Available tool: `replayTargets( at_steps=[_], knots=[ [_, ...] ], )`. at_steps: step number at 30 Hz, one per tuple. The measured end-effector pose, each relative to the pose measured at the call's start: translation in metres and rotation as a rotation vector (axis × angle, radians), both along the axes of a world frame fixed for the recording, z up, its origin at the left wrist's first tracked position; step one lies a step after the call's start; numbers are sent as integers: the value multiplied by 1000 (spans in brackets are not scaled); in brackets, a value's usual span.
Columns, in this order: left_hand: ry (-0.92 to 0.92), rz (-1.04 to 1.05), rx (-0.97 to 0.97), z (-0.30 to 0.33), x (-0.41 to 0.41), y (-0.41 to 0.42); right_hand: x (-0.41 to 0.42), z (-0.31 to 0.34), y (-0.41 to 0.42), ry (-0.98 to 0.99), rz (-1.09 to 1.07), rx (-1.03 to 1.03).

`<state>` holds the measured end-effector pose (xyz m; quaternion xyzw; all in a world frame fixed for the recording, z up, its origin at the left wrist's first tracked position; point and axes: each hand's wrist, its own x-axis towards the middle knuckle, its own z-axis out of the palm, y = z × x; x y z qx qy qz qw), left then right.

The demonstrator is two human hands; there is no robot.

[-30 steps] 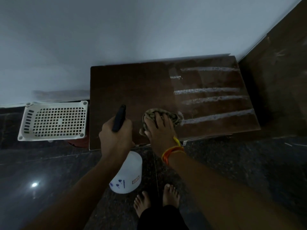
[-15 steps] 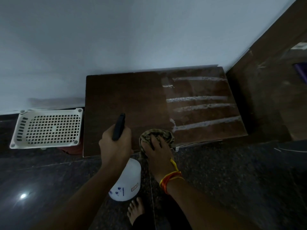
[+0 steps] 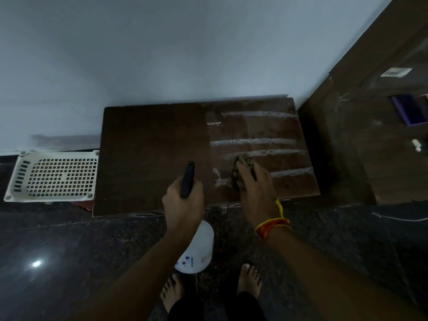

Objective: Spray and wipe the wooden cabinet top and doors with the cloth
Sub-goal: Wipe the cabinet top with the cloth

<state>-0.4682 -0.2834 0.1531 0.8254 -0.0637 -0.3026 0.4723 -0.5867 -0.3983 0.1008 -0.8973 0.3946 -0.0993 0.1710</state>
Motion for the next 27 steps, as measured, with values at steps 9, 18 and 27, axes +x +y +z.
replayTargets(
  at_steps=[9,18,27],
  knots=[
    [27,-78,-1,-4,-53,-46,-42,17,-77,-73,-163,-70],
    [36,-219,13,-18,-102,-56,-75,23,-125,-89,-288,-56],
    [60,-331,76,-27,-117,-16,-84,25,-133,-34,-349,-3]
  ],
)
